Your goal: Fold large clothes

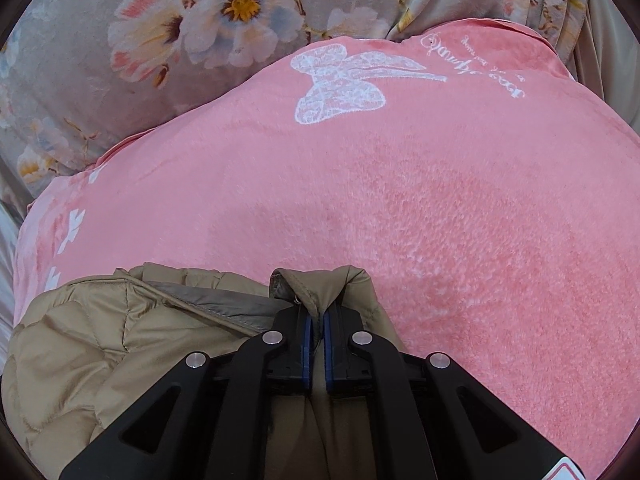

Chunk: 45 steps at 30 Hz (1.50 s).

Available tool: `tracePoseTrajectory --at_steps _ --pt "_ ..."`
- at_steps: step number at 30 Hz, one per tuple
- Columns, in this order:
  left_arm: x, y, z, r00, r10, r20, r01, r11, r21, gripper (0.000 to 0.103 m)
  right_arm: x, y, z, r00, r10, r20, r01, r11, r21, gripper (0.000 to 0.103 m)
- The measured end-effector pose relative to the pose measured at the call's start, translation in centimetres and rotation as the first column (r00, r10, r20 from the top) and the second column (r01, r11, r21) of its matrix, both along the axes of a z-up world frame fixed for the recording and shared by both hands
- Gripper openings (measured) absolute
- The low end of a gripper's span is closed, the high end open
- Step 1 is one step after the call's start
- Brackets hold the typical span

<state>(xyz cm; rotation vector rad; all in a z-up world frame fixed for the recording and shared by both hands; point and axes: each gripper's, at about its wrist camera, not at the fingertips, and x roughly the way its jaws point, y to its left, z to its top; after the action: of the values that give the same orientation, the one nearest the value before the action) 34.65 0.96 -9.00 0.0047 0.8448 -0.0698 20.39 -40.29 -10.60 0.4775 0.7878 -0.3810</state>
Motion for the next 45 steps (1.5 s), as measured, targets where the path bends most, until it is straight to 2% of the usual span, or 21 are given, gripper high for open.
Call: tracePoseTrajectory --at_steps 5,8,10,11,12,14,15,16,17,18,20,22,24,26,28,30,32,33,39,45 --pt "0.0 0.2 -0.1 1.0 0.006 0.008 -0.005 1.0 -0.024 0.007 0.1 -0.1 -0.2 1.0 -0.001 0.007 0.001 1.0 0.004 0.002" --pt "-0.1 0.5 0.0 1.0 0.005 0.012 -0.004 0.999 -0.052 0.007 -0.4 -0.6 -0.2 0.999 -0.006 0.046 0.004 0.999 0.045 0.005" --pt "-0.2 1.2 0.2 1.0 0.0 0.014 0.001 0.996 -0.094 0.007 -2.2 -1.6 0.4 0.988 -0.037 0.153 0.022 0.995 0.098 0.015" --pt "-0.4 1.9 0.6 1.0 0.0 0.015 0.002 0.991 -0.133 0.008 -3.5 -2.4 0.9 0.975 -0.07 0.21 0.044 0.991 0.123 0.028" --pt "-0.7 3.0 1.1 1.0 0.002 0.016 0.001 0.984 -0.179 0.011 -4.5 -3.0 1.4 0.967 -0.112 0.231 0.085 0.989 0.122 0.049" --pt "-1.4 4.9 2.5 1.0 -0.001 -0.002 0.0 0.972 -0.235 0.015 -7.3 -4.4 3.0 0.944 -0.199 0.262 0.186 0.98 0.077 0.053" --pt "-1.9 6.0 3.6 1.0 -0.006 0.0 0.006 0.97 -0.243 0.03 -8.2 -4.9 3.6 0.939 -0.213 0.271 0.204 0.977 0.063 0.053" --pt "-2.6 6.9 4.9 1.0 0.01 0.02 -0.006 0.978 -0.21 0.043 -9.4 -5.4 4.5 0.933 -0.23 0.276 0.227 0.973 0.045 0.053" --pt "-3.7 8.0 6.9 0.995 0.047 0.088 -0.033 0.988 -0.152 0.068 -10.5 -5.8 5.4 0.929 -0.235 0.285 0.236 0.971 0.032 0.053" --pt "-4.8 8.8 8.8 0.984 0.058 0.17 -0.038 0.992 -0.118 0.079 -11.3 -5.9 6.2 0.926 -0.231 0.297 0.235 0.972 0.023 0.053" --pt "-6.2 9.3 11.9 0.965 0.059 0.256 -0.05 0.998 -0.04 0.078 -12.0 -5.2 8.2 0.93 -0.205 0.307 0.22 0.975 -0.016 0.051" --pt "-6.7 8.5 14.5 0.96 0.026 0.28 -0.021 1.0 -0.023 0.073 -11.3 -3.4 9.7 0.941 -0.14 0.308 0.161 0.986 -0.046 0.047" --pt "-7.0 6.4 16.1 0.961 -0.016 0.276 0.028 0.999 -0.041 0.071 -9.4 0.3 11.1 0.954 -0.038 0.297 0.068 0.994 -0.09 0.038" --pt "-7.1 2.1 16.6 0.965 -0.095 0.244 0.108 0.993 -0.041 0.066 -6.4 5.4 12.2 0.962 0.095 0.256 -0.056 0.986 -0.157 0.032" --pt "-6.8 -2.1 15.6 0.969 -0.159 0.19 0.168 0.985 -0.032 0.063 -4.0 9.8 12.5 0.958 0.2 0.206 -0.156 0.965 -0.21 0.03" --pt "-6.1 -6.3 13.5 0.97 -0.202 0.137 0.204 0.979 0.0 0.055 -1.4 14.4 12.2 0.948 0.281 0.152 -0.231 0.931 -0.283 0.029" --pt "-5.2 -9.8 10.8 0.973 -0.218 0.077 0.216 0.976 0.036 0.049 0.6 16.9 11.4 0.945 0.31 0.102 -0.262 0.908 -0.326 0.029" --pt "-5.0 -10.8 9.6 0.974 -0.219 0.055 0.217 0.975 0.041 0.046 1.6 17.5 10.8 0.944 0.321 0.081 -0.281 0.906 -0.317 0.029" --pt "-2.9 -13.3 4.1 0.986 -0.168 -0.019 0.169 0.984 0.064 0.045 4.9 17.3 6.1 0.951 0.308 -0.018 -0.302 0.917 -0.261 0.023" --pt "-3.0 -12.8 2.4 0.989 -0.15 0.003 0.149 0.986 0.068 0.046 5.4 16.9 3.8 0.953 0.301 -0.025 -0.299 0.927 -0.227 0.022"
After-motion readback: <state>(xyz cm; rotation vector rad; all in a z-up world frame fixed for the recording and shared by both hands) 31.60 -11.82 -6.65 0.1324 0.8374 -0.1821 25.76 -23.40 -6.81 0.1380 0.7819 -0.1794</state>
